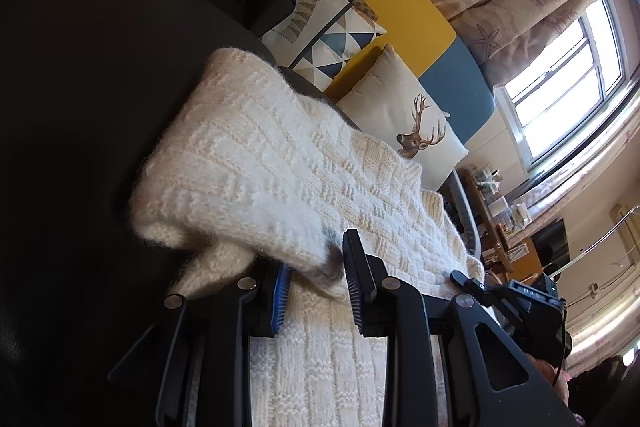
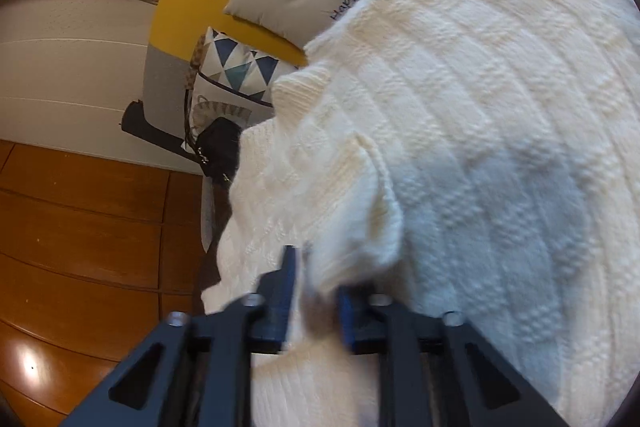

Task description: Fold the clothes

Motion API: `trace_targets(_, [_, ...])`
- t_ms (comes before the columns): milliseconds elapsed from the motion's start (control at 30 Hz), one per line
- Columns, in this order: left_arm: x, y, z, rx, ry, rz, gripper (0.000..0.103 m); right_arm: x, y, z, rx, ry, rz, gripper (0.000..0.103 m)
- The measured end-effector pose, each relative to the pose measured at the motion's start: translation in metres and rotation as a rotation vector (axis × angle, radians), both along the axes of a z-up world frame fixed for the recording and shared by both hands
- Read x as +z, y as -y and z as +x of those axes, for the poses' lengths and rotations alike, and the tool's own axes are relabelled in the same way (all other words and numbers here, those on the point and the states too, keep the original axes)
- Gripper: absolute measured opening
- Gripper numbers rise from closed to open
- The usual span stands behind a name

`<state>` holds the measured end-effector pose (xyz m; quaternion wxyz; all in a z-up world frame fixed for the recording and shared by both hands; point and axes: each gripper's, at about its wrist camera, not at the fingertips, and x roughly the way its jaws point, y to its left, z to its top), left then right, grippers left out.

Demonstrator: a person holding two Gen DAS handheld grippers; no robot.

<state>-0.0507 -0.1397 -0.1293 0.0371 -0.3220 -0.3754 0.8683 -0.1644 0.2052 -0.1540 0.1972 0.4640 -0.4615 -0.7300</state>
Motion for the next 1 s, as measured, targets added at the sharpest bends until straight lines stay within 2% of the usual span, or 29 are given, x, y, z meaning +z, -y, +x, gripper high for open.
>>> trace_targets(100, [0.001, 0.005, 0.004, 0.007, -0.02, 0.031, 0.028, 0.02, 0.006, -0.009, 0.018, -0.053, -0.064, 0.007])
trace_targets(233, [0.003, 0.0, -0.002, -0.02, 0.01, 0.0, 0.028, 0.057, 0.008, -0.018, 0.026, -0.141, -0.103, 0.007])
trace_targets(300, [0.006, -0.002, -0.006, -0.037, 0.019, -0.003, 0.036, 0.069, 0.005, -0.019, 0.022, -0.167, -0.114, 0.007])
trace_targets(367, [0.008, 0.0, -0.009, -0.037, 0.021, 0.008, 0.039, 0.08, 0.001, -0.02, 0.018, -0.193, -0.125, 0.007])
trace_targets(567, [0.014, 0.017, -0.013, 0.039, 0.022, -0.013, 0.04, 0.113, -0.009, -0.024, 0.004, -0.268, -0.161, 0.007])
trace_targets(767, [0.008, 0.039, -0.008, 0.128, 0.035, -0.026, 0.04, 0.098, -0.026, -0.026, -0.043, -0.245, -0.133, 0.007])
trace_targets(900, [0.002, 0.047, -0.003, 0.166, 0.032, 0.015, 0.04, 0.064, -0.039, -0.027, -0.075, -0.167, -0.087, 0.007])
trace_targets(1000, [0.006, 0.042, -0.005, 0.134, 0.026, 0.02, 0.041, 0.036, -0.046, -0.029, -0.079, -0.098, -0.07, 0.007])
